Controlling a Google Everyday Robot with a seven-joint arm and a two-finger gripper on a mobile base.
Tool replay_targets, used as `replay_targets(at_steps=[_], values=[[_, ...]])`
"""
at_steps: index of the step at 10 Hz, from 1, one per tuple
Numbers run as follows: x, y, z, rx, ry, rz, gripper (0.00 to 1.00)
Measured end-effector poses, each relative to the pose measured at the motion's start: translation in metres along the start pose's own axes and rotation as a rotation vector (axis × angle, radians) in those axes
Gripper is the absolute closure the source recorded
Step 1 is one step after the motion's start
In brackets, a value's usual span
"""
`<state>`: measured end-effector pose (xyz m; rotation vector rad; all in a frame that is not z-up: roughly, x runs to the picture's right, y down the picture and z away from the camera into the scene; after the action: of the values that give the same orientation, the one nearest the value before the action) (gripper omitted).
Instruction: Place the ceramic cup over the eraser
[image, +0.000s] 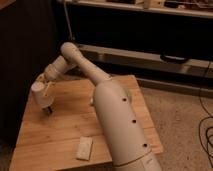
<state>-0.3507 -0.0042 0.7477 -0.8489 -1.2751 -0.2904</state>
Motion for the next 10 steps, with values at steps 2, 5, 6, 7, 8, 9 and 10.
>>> replay_targets(at_steps=[2, 5, 6, 7, 8, 9, 10], values=[[0.000, 0.002, 0.003, 0.004, 0.008, -0.005, 1.00], [0.002, 0.005, 0.005, 0.010, 0.022, -0.016, 1.00], [0.002, 0.004, 0.006, 0.011, 0.022, -0.016, 1.00], [0.003, 0.004, 0.009, 0.008, 0.022, -0.018, 1.00], [0.004, 0.005, 0.011, 0.008, 0.021, -0.020, 1.00], [0.006, 0.006, 0.011, 0.008, 0.021, -0.020, 1.00], [0.008, 0.007, 0.014, 0.006, 0.020, -0.021, 1.00]])
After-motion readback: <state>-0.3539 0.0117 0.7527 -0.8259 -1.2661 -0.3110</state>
